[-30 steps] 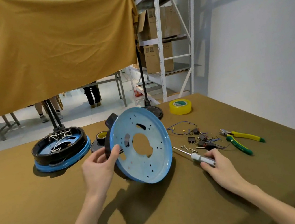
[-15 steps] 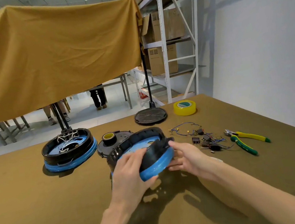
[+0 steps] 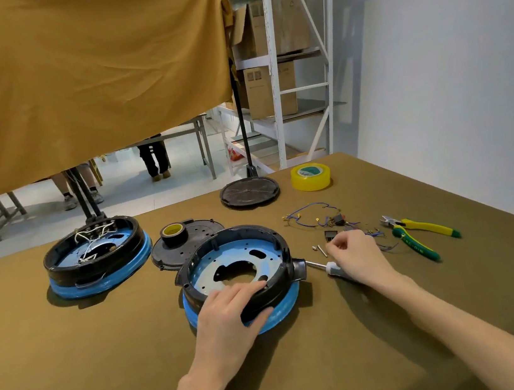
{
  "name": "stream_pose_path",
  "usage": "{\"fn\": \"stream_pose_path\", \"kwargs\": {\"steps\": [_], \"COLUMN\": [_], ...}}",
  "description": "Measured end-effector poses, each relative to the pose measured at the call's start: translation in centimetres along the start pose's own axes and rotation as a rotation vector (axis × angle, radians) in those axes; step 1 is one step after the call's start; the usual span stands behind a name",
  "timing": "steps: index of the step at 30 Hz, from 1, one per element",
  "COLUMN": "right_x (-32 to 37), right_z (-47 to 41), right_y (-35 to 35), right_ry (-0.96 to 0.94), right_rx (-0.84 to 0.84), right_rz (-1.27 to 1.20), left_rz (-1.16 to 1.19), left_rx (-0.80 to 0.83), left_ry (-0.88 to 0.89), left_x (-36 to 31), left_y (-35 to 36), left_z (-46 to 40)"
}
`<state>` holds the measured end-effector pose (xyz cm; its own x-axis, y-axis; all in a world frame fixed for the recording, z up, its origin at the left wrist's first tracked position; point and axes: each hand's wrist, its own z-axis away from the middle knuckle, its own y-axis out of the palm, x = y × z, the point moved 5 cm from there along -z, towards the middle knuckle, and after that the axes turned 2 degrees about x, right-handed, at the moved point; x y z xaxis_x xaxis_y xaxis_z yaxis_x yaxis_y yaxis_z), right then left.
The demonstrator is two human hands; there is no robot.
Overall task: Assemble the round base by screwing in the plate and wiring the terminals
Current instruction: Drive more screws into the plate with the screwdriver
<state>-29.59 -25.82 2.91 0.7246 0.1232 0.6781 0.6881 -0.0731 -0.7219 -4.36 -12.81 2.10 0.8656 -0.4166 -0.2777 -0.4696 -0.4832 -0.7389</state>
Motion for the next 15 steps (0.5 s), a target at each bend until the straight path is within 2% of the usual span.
{"fn": "stream_pose_path", "kwargs": {"steps": [2, 4, 6, 10, 15], "right_x": [-1.2, -1.7, -1.8, -1.4, -0.7], "right_z": [-1.5, -2.5, -3.1, -4.3, -3.8], "right_y": [-0.7, -0.1, 0.5, 0.8, 0.5], "right_ry": [0.027, -0.007, -0.065, -0.097, -0.140], "right_rx": [0.010, 0.147, 0.210, 0.238, 0.198], "right_rz": [0.154, 0.282, 0.351, 0.381, 0.469], "left_rz": [0.030, 0.054, 0.085, 0.067, 0.155], "left_rx": [-0.022, -0.045, -0.067, -0.134, -0.205], "left_ry": [-0.001, 0.003, -0.010, -0.033, -0.188], "left_x": [0.2, 0.5, 0.9, 1.4, 2.5], "left_y": [0.2, 0.5, 0.6, 0.6, -0.1], "left_z": [0.2, 0.4, 0.7, 0.9, 1.1]}}
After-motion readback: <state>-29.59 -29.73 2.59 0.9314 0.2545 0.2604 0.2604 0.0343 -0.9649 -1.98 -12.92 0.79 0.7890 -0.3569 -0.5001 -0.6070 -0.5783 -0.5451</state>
